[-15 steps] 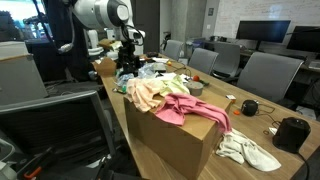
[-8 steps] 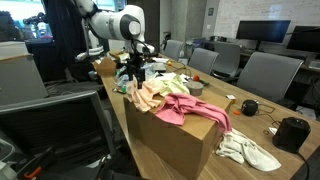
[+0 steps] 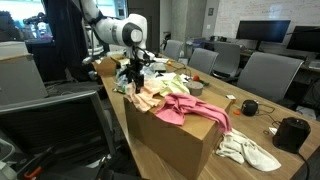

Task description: Put the peach and pink shirts and the green towel on the backrest of the chair respectively

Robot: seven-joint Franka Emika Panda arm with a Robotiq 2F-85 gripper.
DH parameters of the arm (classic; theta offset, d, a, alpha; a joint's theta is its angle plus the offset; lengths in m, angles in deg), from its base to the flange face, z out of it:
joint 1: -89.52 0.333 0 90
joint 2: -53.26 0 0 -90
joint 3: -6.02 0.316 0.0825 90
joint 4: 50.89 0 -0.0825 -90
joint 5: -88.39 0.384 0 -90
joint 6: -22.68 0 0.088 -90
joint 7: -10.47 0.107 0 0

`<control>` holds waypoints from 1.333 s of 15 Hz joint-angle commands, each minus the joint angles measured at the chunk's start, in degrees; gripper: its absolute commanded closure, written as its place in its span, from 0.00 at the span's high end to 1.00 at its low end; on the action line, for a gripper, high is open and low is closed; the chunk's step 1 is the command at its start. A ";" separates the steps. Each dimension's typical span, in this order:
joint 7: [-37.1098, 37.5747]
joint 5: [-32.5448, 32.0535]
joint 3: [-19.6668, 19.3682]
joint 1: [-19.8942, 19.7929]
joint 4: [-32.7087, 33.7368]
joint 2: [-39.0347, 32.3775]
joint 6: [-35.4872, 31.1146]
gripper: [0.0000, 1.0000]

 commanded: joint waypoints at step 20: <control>0.42 -1.00 -0.36 3.51 -2.91 9.79 3.24 0.02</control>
